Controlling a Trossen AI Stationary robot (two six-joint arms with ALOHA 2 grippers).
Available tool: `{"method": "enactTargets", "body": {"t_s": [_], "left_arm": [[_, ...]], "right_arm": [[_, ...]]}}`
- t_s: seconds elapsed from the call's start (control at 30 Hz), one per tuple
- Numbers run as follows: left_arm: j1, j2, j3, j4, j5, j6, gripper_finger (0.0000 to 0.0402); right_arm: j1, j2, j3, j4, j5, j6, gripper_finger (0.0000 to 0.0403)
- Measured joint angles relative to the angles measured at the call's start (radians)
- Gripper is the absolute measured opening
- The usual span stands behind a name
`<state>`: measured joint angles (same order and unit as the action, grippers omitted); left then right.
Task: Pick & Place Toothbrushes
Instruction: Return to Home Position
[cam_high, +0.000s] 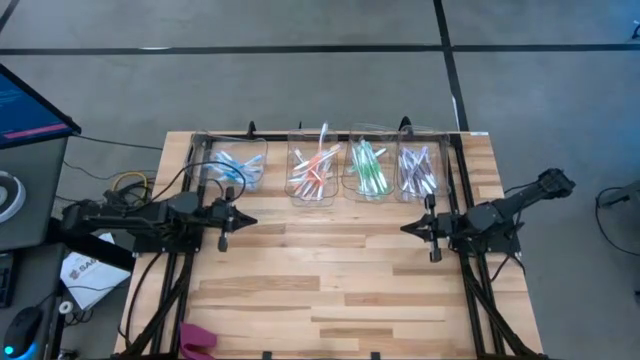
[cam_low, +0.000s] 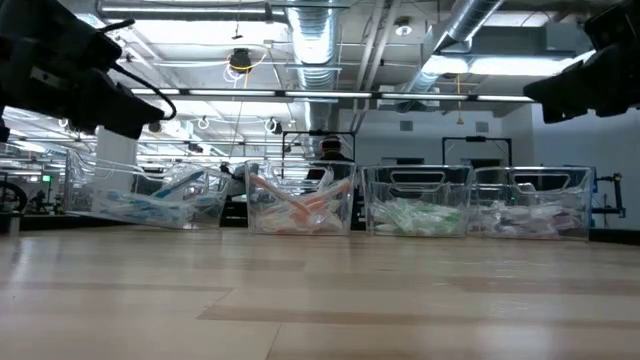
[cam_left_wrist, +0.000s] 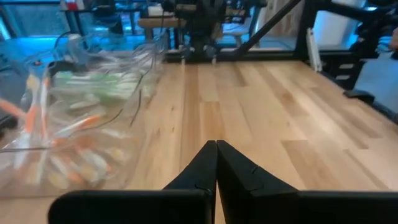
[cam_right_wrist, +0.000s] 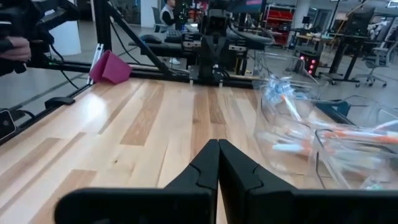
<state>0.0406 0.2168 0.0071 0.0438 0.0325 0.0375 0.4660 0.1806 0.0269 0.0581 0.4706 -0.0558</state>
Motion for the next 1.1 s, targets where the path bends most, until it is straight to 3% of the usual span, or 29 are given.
{"method": "enactTargets", "body": {"t_s": [0.23, 0.47, 0.8, 1.1], "left_arm": [[0.000, -0.082, 0.000, -0.013, 0.020, 0.019, 0.0001], [0.000, -0.086, 0.000, -0.016, 0.019, 0.029, 0.0001], [0.000, -0.084, 0.000, -0.017, 0.020, 0.043, 0.0001], [0.000, -0.087, 0.009, -0.039, 0.020, 0.086, 0.0001]], "right_arm": [[-0.005, 0.000, 0.002, -0.047, -0.009, -0.031, 0.0000], [-0.045, -0.026, -0.019, 0.063, -0.181, -0.079, 0.0000], [-0.188, -0.032, -0.019, -0.007, -0.220, -0.069, 0.0000], [-0.251, -0.030, -0.019, -0.013, -0.264, -0.067, 0.0000]]}}
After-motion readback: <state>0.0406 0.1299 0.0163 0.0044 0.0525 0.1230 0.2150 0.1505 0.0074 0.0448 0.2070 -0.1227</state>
